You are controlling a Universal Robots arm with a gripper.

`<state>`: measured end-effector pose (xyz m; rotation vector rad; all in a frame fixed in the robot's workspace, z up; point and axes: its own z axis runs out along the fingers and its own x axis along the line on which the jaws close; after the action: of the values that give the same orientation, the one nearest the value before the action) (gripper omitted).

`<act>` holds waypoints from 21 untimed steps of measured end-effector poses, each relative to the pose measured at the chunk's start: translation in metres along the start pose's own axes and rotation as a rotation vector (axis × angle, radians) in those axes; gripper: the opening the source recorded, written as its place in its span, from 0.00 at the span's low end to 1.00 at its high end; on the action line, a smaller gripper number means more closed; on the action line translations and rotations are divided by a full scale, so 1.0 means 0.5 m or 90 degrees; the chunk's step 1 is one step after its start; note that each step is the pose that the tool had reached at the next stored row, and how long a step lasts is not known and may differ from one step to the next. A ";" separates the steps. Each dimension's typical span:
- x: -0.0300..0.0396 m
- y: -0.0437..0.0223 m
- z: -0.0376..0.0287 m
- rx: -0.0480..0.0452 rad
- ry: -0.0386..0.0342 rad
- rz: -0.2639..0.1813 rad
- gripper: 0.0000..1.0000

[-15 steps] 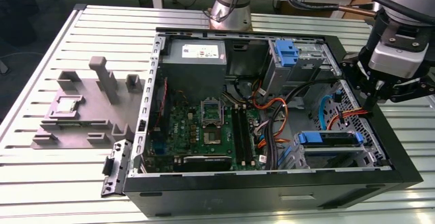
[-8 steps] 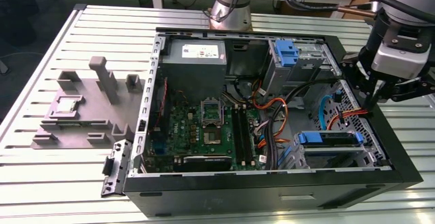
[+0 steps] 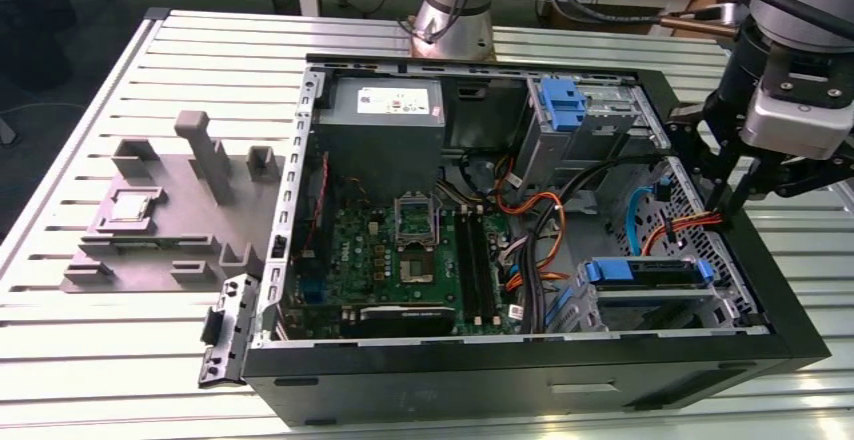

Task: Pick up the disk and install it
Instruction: 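Insert the disk into the insertion slot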

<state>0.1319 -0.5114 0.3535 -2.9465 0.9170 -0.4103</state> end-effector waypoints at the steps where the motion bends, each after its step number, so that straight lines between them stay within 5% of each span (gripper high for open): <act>1: 0.000 0.000 0.000 0.0016 -0.0006 -0.006 0.24; 21: 0.000 0.000 0.000 0.0065 0.0006 -0.020 0.24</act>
<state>0.1317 -0.5114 0.3534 -2.9556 0.8660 -0.4164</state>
